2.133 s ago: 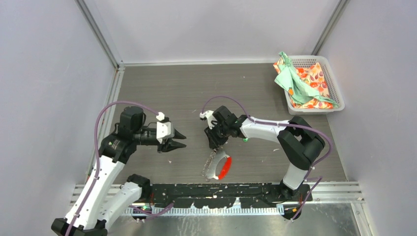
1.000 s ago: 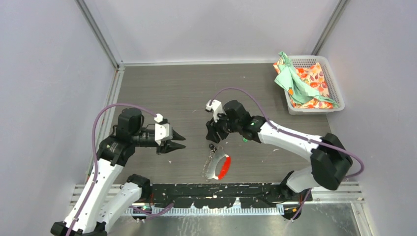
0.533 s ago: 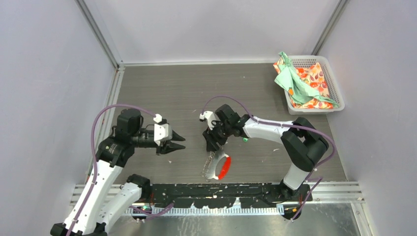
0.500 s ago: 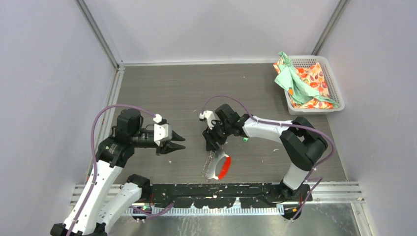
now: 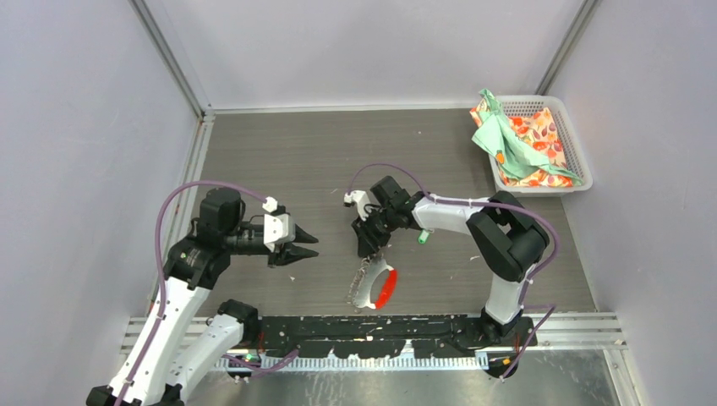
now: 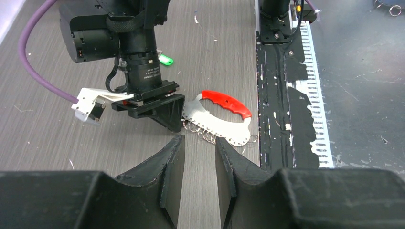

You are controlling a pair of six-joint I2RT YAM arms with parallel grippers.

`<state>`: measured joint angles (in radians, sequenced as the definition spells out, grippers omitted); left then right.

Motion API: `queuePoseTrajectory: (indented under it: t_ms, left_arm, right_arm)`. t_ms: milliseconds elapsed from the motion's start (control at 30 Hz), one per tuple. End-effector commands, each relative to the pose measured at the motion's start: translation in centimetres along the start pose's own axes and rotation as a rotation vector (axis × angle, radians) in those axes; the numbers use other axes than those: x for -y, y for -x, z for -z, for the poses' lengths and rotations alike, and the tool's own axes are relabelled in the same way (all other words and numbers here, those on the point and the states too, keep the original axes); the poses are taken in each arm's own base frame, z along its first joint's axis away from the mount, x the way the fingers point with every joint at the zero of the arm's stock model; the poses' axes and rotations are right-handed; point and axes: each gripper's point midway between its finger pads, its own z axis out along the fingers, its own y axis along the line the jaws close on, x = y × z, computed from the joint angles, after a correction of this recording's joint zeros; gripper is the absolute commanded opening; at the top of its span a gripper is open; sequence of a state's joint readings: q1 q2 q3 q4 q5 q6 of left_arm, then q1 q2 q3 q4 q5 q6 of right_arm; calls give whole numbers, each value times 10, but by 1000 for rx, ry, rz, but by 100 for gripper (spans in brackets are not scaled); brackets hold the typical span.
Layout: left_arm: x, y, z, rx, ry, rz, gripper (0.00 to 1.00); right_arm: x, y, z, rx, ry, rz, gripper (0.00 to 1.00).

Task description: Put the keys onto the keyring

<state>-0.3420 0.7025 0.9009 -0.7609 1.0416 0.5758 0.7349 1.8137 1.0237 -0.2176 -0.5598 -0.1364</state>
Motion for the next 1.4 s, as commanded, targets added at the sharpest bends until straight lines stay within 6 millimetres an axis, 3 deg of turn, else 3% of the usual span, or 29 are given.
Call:
queuePoseTrajectory:
  t_ms: [0, 167, 267, 467, 567, 800, 1033, 1233, 1367]
  left_arm:
    - [4, 16, 4, 30, -7, -18, 31]
    - [4, 17, 5, 31, -7, -20, 31]
    - [3, 18, 4, 32, -8, -20, 31]
    - [3, 20, 4, 36, -14, -20, 31]
    - [3, 21, 4, 41, -14, -17, 31]
    - [1, 21, 0, 60, -24, -3, 31]
    - [0, 26, -5, 100, -47, 10, 32]
    - [1, 37, -9, 135, -79, -19, 34]
    - [-10, 41, -10, 146, -26, -66, 35]
  right_arm:
    - [-3, 8, 0, 11, 32, 5, 35]
    - [0, 13, 5, 30, 10, 2, 11]
    - [0, 22, 11, 62, -11, 9, 1]
    - [-10, 53, 42, 208, -68, 53, 1]
    - [-22, 71, 67, 318, -89, 88, 1]
    - [-57, 107, 127, 513, -123, 175, 1]
    - [-119, 149, 187, 669, -117, 312, 1]
    - [-168, 171, 217, 701, -109, 410, 1]
    - [-200, 186, 238, 760, -74, 470, 1]
